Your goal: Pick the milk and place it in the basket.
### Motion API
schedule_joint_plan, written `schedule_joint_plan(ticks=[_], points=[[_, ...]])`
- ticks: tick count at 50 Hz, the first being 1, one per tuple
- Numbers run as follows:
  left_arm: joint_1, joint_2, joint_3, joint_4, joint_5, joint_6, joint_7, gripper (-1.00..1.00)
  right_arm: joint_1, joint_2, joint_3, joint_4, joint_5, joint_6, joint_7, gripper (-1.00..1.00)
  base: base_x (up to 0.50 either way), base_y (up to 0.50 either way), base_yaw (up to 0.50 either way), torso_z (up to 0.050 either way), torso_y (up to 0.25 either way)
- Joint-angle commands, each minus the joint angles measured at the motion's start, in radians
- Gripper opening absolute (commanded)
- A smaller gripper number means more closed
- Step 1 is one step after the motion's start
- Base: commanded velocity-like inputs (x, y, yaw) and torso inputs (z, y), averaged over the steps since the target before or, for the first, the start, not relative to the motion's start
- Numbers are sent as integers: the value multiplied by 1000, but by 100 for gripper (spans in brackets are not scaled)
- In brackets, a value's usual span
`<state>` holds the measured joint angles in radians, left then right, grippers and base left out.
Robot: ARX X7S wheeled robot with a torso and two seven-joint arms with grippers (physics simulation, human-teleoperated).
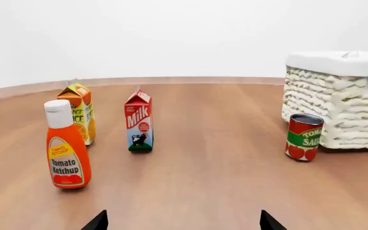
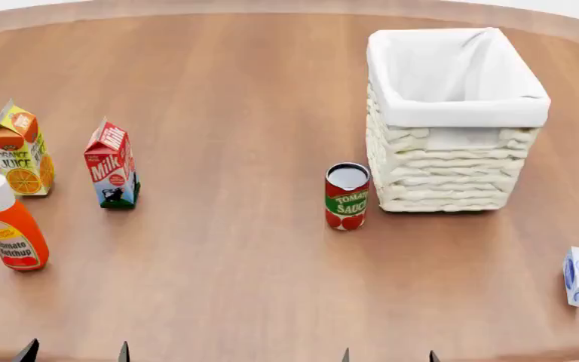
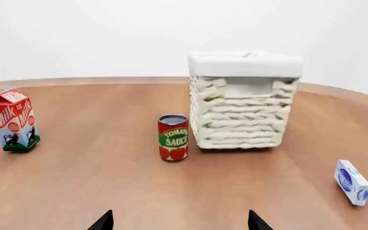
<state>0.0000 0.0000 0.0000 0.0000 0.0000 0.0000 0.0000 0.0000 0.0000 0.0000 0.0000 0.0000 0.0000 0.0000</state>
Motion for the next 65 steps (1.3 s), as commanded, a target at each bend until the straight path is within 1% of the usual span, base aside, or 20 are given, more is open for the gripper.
schedule_joint_plan(ticks=[1, 8, 34, 42, 43, 44, 45, 46, 50, 51, 52, 53, 54, 56, 57, 58, 59, 60, 63, 65], points=[[4, -16, 23, -1, -11, 10, -17, 100, 0, 14, -18, -1, 26, -1, 16, 100, 0, 0, 0, 0, 0], [-3, -39, 49, -15, -27, 26, -47, 100, 10, 36, -51, 15, 28, 14, 64, 100, 0, 44, 0, 0, 0], [-11, -77, 93, -17, -74, 11, -93, 100, 16, 75, -109, 24, 81, 11, 92, 100, 0, 497, 0, 0, 0], [-5, -86, 103, -1, -81, 3, -108, 100, 19, 82, -120, 17, 85, 34, 110, 100, 0, 0, 0, 0, 0], [0, -86, 104, 29, -79, -21, -116, 100, 22, 81, -113, -22, 105, 88, 115, 100, 0, 0, 0, 0, 0], [1, -86, 102, 103, -93, -126, -129, 100, 21, 85, -108, -106, 103, 162, 137, 100, 0, 0, 0, 0, 0], [2, -87, 103, 107, -94, -130, -130, 100, 21, 86, -109, -110, 104, 165, 139, 100, 0, 0, 0, 0, 0], [-4, -86, 104, 171, -69, -181, -164, 100, 28, 93, -107, -200, 112, 265, 151, 100, 0, 0, 0, 0, 0], [-3, -87, 105, 174, -70, -184, -165, 100, 28, 98, -112, -205, 117, 268, 157, 100, 0, 0, 0, 0, 0], [-153, -103, 79, 324, -162, -334, -188, 100, 178, 137, -31, -355, 247, 418, 202, 100, 0, 0, 0, 0, 0], [-215, -5, 19, 474, -12, -484, -51, 100, 193, 138, -28, -505, 254, 568, 207, 100, 0, 0, 0, 0, 0], [-221, -11, 23, 535, -23, -634, -61, 100, 193, 139, -28, -558, 255, 718, 208, 100, 0, 0, 0, 0, 0], [-221, -16, 26, 536, -30, -784, -68, 100, 193, 139, -28, -558, 256, 770, 208, 100, 0, 0, 0, 0, 0], [-221, -23, 30, 536, -41, -792, -78, 100, 193, 141, -29, -558, 257, 769, 210, 100, 0, 0, 0, 0, 0], [-371, -16, -8, 639, -71, -942, -91, 100, 343, 185, -26, -708, 298, 919, 256, 100, 0, 0, 0, 0, 0], [-498, -18, -8, 646, -78, -1090, -97, 100, 456, 183, -22, -748, 303, 1069, 259, 100, 0, 0, 0, 0, 0], [-499, -21, -8, 647, -83, -1091, -101, 100, 456, 183, -22, -749, 304, 1196, 259, 100, 0, 0, 0, 0, 0], [-608, -12, -16, 634, -85, -1120, -127, 100, 588, 188, -4, -771, 336, 1334, 249, 100, 0, 0, 0, 0, 0], [-610, -20, -14, 634, -103, -1121, -142, 100, 593, 188, -2, -775, 340, 1342, 251, 100, 0, 0, 0, 0, 0], [-709, -23, -20, 609, -112, -1166, -157, 100, 744, 201, 7, -810, 360, 1481, 254, 100, 0, 0, 0, 0, 0]])
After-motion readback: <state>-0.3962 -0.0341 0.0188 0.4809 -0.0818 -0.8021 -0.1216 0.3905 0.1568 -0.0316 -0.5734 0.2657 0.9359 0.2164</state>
